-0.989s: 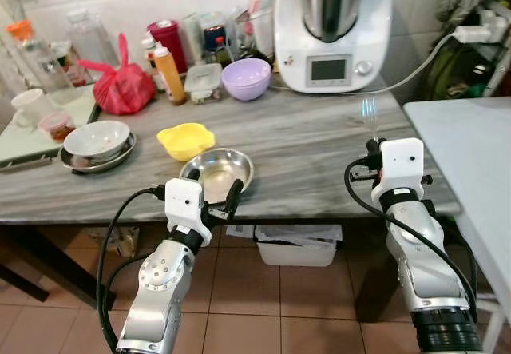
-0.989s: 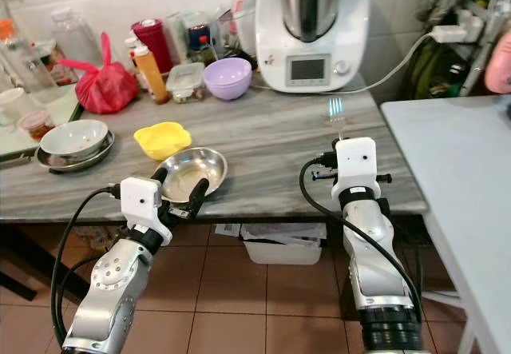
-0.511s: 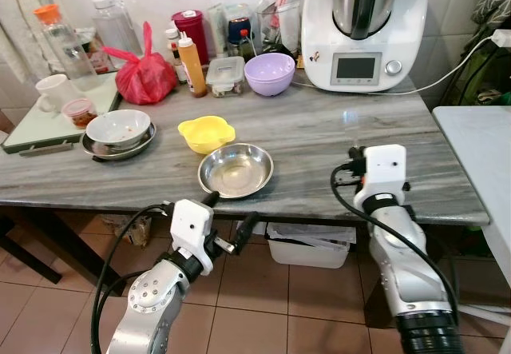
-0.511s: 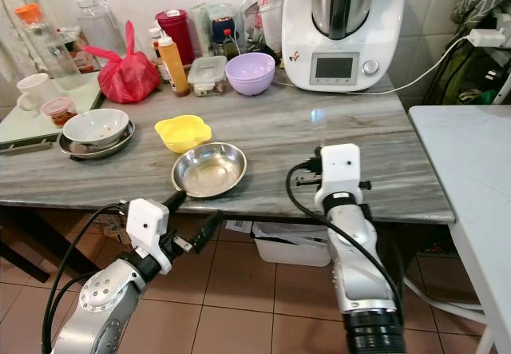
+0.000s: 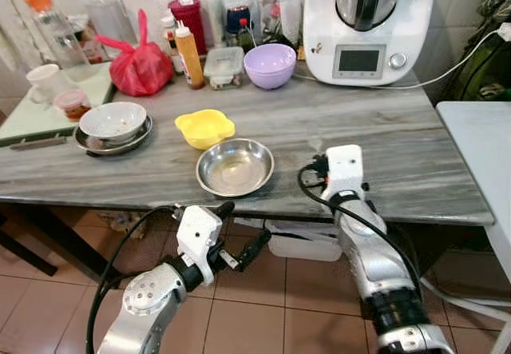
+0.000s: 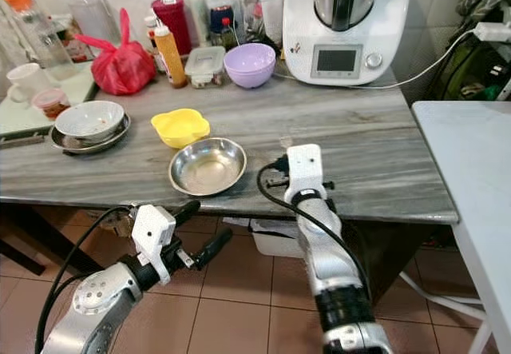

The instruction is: Setting the table

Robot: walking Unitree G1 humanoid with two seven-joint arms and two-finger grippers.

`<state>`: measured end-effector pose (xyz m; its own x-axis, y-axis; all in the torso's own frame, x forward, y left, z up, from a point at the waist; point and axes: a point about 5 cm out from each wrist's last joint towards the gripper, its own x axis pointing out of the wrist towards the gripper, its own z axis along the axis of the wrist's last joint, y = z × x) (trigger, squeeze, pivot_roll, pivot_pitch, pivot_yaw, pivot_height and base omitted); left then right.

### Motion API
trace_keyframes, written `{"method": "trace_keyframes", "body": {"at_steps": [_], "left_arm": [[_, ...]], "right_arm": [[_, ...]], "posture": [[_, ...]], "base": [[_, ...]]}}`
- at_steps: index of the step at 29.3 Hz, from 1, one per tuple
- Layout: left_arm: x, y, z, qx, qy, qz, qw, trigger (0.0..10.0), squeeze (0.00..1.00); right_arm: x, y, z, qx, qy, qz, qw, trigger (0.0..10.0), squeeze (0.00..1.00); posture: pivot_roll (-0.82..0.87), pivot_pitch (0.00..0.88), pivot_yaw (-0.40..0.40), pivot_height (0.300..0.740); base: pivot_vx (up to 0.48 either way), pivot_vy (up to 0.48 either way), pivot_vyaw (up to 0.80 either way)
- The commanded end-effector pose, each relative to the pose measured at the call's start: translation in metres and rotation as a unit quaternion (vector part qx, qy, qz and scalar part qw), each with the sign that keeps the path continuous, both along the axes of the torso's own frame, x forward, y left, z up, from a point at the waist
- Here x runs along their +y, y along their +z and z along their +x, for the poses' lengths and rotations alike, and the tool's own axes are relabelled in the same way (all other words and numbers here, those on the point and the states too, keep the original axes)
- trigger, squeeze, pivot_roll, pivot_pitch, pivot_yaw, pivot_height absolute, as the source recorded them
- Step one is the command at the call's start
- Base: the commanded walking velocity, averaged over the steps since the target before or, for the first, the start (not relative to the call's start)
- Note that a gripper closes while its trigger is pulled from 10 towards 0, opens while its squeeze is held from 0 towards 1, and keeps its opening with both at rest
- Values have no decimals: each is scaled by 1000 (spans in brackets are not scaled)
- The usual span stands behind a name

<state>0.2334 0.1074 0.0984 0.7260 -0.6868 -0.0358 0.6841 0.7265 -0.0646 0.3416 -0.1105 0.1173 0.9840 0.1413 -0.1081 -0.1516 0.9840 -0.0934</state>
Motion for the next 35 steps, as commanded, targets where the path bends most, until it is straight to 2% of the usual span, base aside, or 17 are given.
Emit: {"method": "trace_keyframes", "body": {"at_steps": [1, 13, 22, 35], "left_arm": [[4, 1, -2, -1, 3, 7, 1000, 10000, 0], [9, 5, 2, -2, 9, 9, 1000, 10000, 0], [4, 5, 3, 1, -2, 8, 1000, 10000, 0], [2, 0, -3, 7, -6, 14, 1000, 10000, 0]], "right_arm": [[5, 2, 4, -1, -1, 7, 1000, 10000, 0], [6, 1, 13, 21, -19, 36, 999, 10000, 0], [20, -19, 10, 68, -9, 61, 996, 10000, 0], [34, -21, 12, 77, 1, 76, 994, 10000, 0]], "posture": [[-54, 77, 89, 740], [-54, 75, 92, 740], [-73, 72, 102, 740], [-65, 78, 114, 740]], "base": [[0, 0, 0], [0, 0, 0], [0, 0, 0], [0, 0, 0]]}}
